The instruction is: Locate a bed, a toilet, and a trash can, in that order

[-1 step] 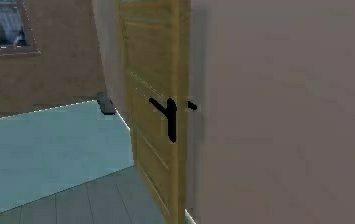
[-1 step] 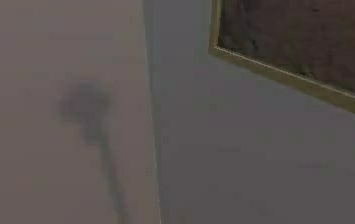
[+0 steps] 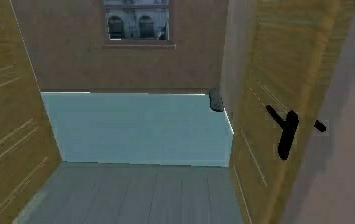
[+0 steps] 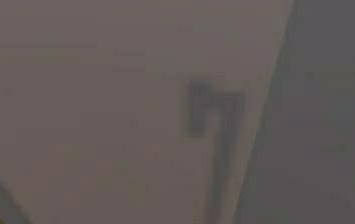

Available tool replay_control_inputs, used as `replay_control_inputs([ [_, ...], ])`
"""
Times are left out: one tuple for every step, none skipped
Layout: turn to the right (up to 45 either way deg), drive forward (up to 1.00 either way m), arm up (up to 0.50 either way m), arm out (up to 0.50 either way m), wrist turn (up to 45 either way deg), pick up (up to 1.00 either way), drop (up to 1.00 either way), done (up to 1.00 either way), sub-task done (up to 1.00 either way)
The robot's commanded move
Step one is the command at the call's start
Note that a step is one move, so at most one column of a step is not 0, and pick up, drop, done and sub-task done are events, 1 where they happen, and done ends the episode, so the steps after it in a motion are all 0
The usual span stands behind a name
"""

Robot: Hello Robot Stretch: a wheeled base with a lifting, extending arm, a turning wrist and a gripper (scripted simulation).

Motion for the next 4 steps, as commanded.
replay_control_inputs([
  [0.0, 0.25, 0.00, 0.00, 0.0, 0.00, 0.00, 0.00, 0.00],
  [-18.0, 0.00, 0.00, 0.00, 0.0, 0.00, 0.00, 0.00, 0.00],
  [0.0, 1.00, 0.00, 0.00, 0.0, 0.00, 0.00, 0.00, 0.00],
  [0.0, 0.75, 0.00, 0.00, 0.0, 0.00, 0.00, 0.00, 0.00],
])
